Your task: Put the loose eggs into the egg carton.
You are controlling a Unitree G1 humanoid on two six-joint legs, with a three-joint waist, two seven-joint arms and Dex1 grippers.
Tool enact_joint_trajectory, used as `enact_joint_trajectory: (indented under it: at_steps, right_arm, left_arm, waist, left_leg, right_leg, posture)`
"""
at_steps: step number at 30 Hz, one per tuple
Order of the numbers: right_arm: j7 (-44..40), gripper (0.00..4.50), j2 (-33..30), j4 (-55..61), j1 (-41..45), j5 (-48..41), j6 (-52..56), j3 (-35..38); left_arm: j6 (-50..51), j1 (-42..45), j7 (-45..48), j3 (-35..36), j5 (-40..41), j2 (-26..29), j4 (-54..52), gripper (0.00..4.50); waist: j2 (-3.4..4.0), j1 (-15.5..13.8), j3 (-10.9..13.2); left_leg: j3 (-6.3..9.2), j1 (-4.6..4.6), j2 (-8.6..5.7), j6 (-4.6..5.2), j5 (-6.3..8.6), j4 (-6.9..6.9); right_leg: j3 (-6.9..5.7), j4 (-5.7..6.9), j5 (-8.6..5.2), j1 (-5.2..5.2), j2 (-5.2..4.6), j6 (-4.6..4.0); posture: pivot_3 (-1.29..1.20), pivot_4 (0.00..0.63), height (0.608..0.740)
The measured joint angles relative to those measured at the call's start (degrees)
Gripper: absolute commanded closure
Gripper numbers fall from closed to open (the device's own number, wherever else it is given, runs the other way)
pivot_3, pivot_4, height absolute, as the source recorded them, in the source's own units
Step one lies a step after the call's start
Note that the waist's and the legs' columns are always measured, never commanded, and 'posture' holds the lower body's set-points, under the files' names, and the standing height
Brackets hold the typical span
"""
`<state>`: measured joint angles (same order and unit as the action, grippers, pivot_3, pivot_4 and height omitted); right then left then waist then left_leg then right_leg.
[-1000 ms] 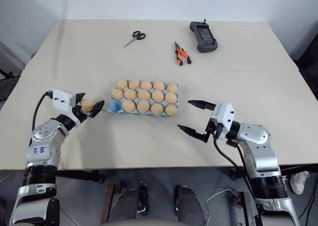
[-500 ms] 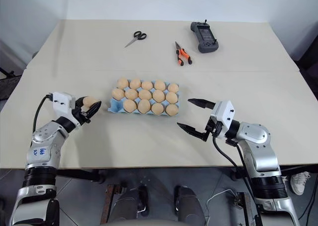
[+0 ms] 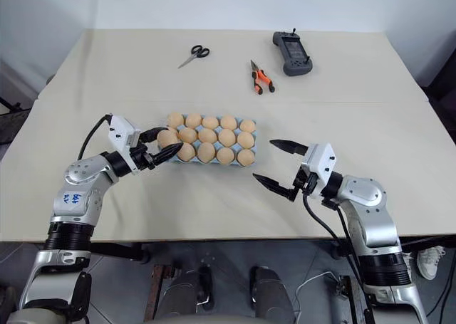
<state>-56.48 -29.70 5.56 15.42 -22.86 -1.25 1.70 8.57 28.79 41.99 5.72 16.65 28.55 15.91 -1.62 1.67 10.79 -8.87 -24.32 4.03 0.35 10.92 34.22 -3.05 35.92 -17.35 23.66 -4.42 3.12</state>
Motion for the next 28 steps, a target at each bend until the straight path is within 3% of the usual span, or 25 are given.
enact_joint_trajectory:
  at_steps: [9,15,17,28]
  right_arm:
    - [0.5,0.0,0.0,1.1,-0.9,0.0,0.1,0.0]
    - [-1.3,0.0,-2.6,0.4,-1.8,-0.6,0.2,1.3]
    - [-2.5,0.0,-3.8,-0.5,-2.5,-0.8,0.2,2.3]
    - [-6.2,0.0,-4.8,-3.0,-3.4,-1.6,0.2,3.3]
  left_arm:
    - [-2.3,-4.7,3.8,2.1,0.7,3.2,-5.1,0.06]
    - [-3.8,-17.8,10.1,8.2,2.8,11.5,-13.0,0.06]
    - [-4.1,-21.1,11.6,10.0,3.6,12.9,-14.1,0.06]
    - [-4.9,-25.4,11.5,12.3,4.5,13.3,-16.1,0.06]
  waist:
    - [0.0,0.1,0.0]
    - [0.01,0.5,0.0]
    - [0.01,0.3,0.0]
    - [0.02,0.1,0.0]
  left_leg:
    - [0.0,0.0,0.03,0.02,0.0,-0.03]
    - [-0.01,0.01,0.06,-0.02,0.02,-0.18]
    - [0.02,0.02,0.07,-0.03,0.03,-0.18]
    - [-0.07,-0.01,0.03,-0.03,0.06,-0.47]
  right_leg:
    - [0.01,-0.01,0.0,0.0,-0.02,-0.01]
    - [0.03,-0.07,-0.08,0.06,-0.05,-0.14]
    - [0.02,-0.1,-0.31,0.06,-0.08,-0.55]
    - [0.13,-0.49,-0.43,0.05,-0.11,-0.83]
  posture:
    - [0.0,0.15,0.74]
    - [0.0,0.15,0.74]
    - [0.0,0.15,0.74]
    - [0.0,0.15,0.74]
